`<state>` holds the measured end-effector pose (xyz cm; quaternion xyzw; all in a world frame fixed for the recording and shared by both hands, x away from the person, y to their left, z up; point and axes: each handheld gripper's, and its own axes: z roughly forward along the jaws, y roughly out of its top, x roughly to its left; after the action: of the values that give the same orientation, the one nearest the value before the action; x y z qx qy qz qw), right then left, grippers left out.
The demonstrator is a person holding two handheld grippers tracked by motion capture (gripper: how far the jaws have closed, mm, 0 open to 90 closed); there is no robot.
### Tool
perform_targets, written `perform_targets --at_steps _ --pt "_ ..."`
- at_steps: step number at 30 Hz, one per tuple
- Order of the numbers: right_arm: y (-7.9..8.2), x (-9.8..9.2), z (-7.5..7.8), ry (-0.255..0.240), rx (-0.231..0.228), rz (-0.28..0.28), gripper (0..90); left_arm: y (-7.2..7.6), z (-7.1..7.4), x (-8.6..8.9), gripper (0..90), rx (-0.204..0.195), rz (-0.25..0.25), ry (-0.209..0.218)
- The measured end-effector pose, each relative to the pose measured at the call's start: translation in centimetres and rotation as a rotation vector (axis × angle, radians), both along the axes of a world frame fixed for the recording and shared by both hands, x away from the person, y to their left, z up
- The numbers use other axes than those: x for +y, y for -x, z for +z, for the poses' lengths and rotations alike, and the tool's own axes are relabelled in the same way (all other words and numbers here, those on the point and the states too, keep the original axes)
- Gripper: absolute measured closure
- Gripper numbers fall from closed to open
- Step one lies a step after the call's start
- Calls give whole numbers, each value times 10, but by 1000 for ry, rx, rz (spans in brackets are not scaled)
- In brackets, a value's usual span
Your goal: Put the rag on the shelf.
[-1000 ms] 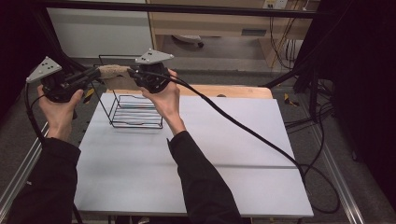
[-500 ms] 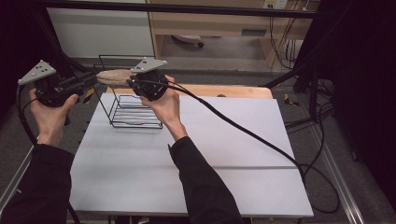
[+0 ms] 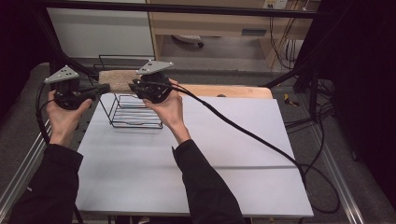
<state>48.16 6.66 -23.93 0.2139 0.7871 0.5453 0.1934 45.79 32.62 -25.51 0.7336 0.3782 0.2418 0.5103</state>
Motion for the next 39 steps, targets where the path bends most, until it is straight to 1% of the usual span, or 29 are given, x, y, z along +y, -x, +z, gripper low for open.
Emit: perform_targets --at_steps 2,4,7,10,13,17,19,23,25,28,31,33,34,39 --pt "-2 0 -3 10 21 -12 840 -1 -3 -1 899 1 3 -7" --pt "-5 -1 -8 11 52 -31 872 -3 -6 -3 899 -2 10 -15" --pt "-10 -2 -14 14 74 -52 889 -6 -9 -3 899 0 18 -15" --pt "-15 1 -20 21 76 -63 882 -9 -11 -4 899 2 27 -17" --pt "-19 2 -23 18 76 -69 864 -10 -11 -5 896 3 27 -16" --pt "-13 -3 -20 -13 63 -47 834 -5 -10 -3 856 -6 15 0" --pt "-9 -10 -18 -21 58 -47 808 0 -9 -1 825 -8 12 -1" --pt "0 -24 -16 -40 69 -45 742 8 -7 0 718 -4 16 -4" --pt "5 -32 -17 -42 67 -50 702 12 -8 0 650 14 20 -2" --pt "12 -46 -20 -46 82 -54 619 20 -12 -1 556 29 23 -13" --pt "18 -61 -27 -39 95 -60 521 28 -20 -2 487 33 14 -5" --pt "23 -72 -33 -28 95 -71 469 33 -27 -3 445 38 10 -11" --pt "25 -78 -36 -27 103 -75 430 35 -31 -5 422 39 10 -20" --pt "34 -111 -53 -24 144 -115 325 45 -53 -11 318 58 -14 -35"
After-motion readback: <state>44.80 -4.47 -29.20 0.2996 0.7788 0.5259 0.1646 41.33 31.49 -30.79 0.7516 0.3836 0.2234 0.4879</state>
